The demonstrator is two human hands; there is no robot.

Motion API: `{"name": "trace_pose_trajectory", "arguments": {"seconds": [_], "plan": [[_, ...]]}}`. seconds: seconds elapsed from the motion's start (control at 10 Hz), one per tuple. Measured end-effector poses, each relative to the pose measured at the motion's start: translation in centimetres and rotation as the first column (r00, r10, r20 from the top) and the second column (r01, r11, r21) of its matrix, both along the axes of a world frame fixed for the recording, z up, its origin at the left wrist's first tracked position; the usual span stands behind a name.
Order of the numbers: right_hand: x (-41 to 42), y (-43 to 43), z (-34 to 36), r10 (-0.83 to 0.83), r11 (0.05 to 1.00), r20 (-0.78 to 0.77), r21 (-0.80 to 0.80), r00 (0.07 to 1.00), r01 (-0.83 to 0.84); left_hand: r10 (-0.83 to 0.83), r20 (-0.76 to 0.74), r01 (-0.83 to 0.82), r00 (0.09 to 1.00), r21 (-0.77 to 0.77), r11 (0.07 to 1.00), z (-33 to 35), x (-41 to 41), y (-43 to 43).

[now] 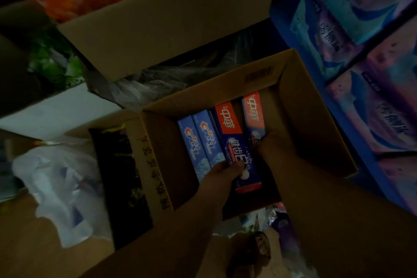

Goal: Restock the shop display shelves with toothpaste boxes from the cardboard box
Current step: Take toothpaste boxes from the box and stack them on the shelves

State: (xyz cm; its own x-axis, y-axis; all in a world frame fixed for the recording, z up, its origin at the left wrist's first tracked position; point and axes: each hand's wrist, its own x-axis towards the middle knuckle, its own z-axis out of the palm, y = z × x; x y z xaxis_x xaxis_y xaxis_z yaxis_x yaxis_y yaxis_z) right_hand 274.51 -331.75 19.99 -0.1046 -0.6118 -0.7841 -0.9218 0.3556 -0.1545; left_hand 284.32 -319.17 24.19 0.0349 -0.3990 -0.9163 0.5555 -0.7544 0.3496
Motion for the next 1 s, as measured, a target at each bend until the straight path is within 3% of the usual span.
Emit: {"name": "trace_pose_trajectory", "arguments": {"seconds": [0.1,0.3,0.4,0.5,0.7,0.8,0.9,1.0], "plan": [[-0.2,-0.5,-1.4,-0.098,0.993,0.052,0.065,0.994,0.095,0.016,-0.090,-0.018,0.996,-0.021,1.000,1.1,0.7,-0.1],[0.5,0.8,1.3,-0.105,0.992,0.129,-0.055,0.986,0.113,-0.025,-0.099,0.021,0.995,-0.039,0.999,2.5,1.8,-0.1],[-0.1,0.8,3.5,-0.184,0.977,0.181,-0.075,0.966,0.200,-0.019,-0.114,0.019,0.993,0.000,1.000,4.0,1.9,-0.3],[-1.2,0.4,7.4,-0.130,0.986,0.185,-0.082,0.974,0.147,0.009,-0.154,-0.003,0.988,0.040,0.999,5.4,1.7,-0.9],[-4.1,2.4,16.6,-0.189,0.968,0.362,-0.089,0.913,0.236,-0.042,-0.191,0.049,0.981,0.032,0.998,11.6,0.6,-0.6],[-5.1,4.5,21.8,-0.302,0.904,0.531,-0.105,0.792,0.415,-0.072,-0.199,0.065,0.977,-0.042,0.997,16.3,0.2,-1.0],[-5.1,6.2,26.9,-0.368,0.828,0.577,-0.153,0.729,0.540,-0.097,-0.214,0.068,0.972,-0.138,0.988,21.1,0.1,-1.5],[-4.6,7.8,32.0,-0.380,0.684,0.673,-0.256,0.634,0.683,-0.152,-0.224,0.099,0.963,-0.233,0.968,26.0,-0.1,-1.8]]}}
